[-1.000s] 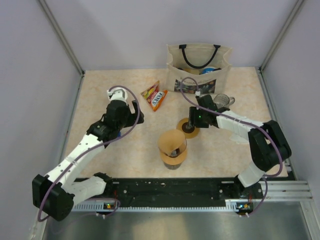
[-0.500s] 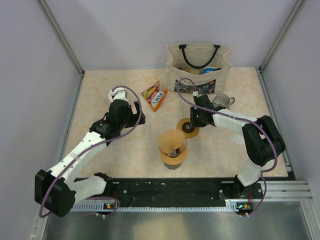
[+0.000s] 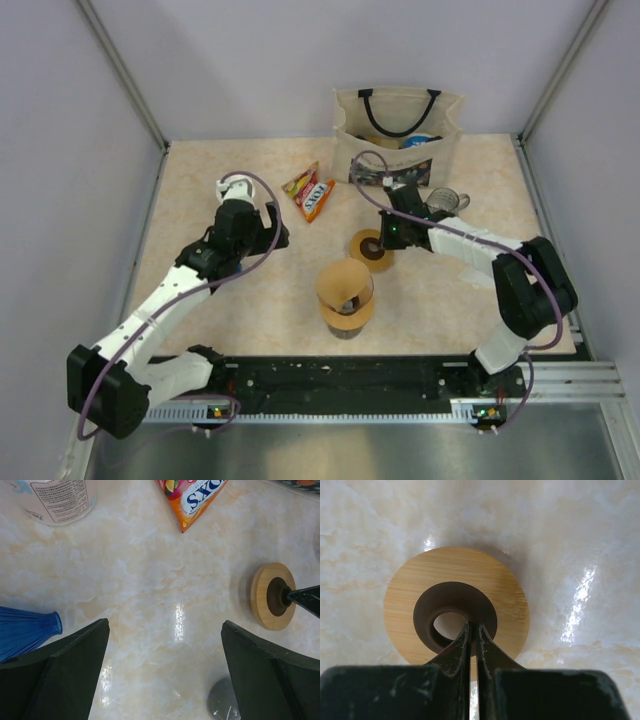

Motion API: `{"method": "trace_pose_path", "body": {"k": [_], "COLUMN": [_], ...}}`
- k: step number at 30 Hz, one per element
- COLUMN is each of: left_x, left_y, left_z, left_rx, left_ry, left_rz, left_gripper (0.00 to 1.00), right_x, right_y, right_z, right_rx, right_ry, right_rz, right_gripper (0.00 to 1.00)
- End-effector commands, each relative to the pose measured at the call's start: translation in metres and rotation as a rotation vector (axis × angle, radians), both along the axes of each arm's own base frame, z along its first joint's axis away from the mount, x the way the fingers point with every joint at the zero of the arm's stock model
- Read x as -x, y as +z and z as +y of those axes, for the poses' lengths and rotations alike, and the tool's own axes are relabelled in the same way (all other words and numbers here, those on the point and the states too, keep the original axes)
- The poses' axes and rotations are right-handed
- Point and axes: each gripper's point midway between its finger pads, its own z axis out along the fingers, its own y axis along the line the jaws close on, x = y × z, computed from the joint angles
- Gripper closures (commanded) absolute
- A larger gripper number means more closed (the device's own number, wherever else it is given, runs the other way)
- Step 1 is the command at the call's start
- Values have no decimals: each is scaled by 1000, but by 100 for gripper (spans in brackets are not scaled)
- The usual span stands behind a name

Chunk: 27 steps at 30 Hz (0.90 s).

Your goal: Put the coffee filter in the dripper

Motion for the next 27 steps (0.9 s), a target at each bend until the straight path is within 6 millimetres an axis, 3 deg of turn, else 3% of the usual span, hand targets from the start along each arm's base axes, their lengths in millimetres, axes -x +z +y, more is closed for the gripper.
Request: {"method": "trace_pose_path", "body": {"k": [1,6,8,9,14,17,22,25,27], "left_x": [-6,-4,4,11,33,28,17,12,10], "left_y": [40,83,107,120,166,171,173,169,165], "left_z": [-2,-22,-44,-56,-96,-109,-135,-146,-151], "left_rx": [39,131,211,254,412,438,472,471,476], "left_ry": [-19,-128,-254,-325,-589,-635,-727,-752,-767], "left_rz": [-125,-244,-296,-321,-432,-412,-376,-341,-324], "left_gripper": [1,1,1,1,1,1,1,12,26], "right_x": [-29,-34,-31,-31,-8,4,12,15,17], "right_y": [98,164,184,204,252,268,269,273,275], "right_z": [18,14,12,15,22,30,43,48,49], "right_rx": [-136,-193,-213,-243,-354,-383,-372,-378,-379], "right_ry": [15,30,45,74,185,249,289,303,307], "right_rz": [-283,-499,-586,-673,-884,-943,-956,-962,-965], "right_gripper": [100,100,100,100,100,100,100,100,100]}}
